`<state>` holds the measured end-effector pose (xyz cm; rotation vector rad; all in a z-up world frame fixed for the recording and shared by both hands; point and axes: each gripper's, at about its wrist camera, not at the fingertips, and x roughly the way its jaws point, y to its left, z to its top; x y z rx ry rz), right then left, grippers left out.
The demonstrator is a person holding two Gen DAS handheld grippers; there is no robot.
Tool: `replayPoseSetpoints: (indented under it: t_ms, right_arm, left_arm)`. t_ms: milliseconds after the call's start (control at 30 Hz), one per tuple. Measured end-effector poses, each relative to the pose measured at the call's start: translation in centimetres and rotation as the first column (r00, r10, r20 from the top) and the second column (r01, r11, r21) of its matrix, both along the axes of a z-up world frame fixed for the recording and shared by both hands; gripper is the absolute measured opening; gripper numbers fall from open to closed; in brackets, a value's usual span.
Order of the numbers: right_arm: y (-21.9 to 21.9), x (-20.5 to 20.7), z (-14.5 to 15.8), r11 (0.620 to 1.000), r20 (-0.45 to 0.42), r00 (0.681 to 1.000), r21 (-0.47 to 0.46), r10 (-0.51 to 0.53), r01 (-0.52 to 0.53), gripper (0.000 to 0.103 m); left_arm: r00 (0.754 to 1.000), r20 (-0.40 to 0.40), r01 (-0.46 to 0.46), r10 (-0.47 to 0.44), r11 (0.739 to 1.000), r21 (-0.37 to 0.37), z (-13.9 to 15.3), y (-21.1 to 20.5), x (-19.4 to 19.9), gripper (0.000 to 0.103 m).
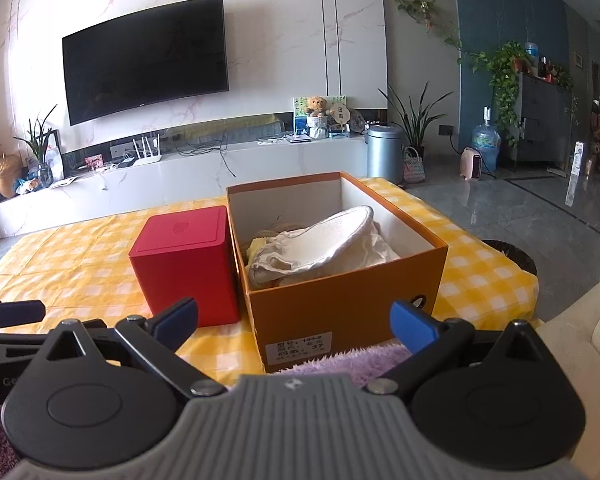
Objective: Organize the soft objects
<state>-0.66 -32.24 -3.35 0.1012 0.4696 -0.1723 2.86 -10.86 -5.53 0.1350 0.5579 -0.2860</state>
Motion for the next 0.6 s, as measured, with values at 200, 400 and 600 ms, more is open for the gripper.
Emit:
replayPoseSetpoints:
  t_ms: [200, 400, 600]
  right_arm:
    - [0.19, -0.17, 0.09, 1.000, 0.005, 1.000, -0.009, -0.004, 0.004, 0.100]
    - [0.24, -0.18, 0.13, 1.000, 0.004, 1.000, -0.012, -0.005, 0.005, 0.100]
    - [0.19, -0.13, 0.12, 1.000, 0.003, 1.000, -0.015, -0.006, 0.006, 0.100]
  left_arm:
    - [1.000, 0.001, 0.000, 0.000, 1.000, 0.001, 0.12, 0.02, -0.05, 0.087]
    - [1.000, 0.007, 0.000, 0.000, 1.000, -0.002, 0.50, 0.24, -0.19, 0.087]
    - [1.000, 0.009, -0.001, 0.001, 1.000, -0.002, 0.62, 0.37, -0.22, 0.087]
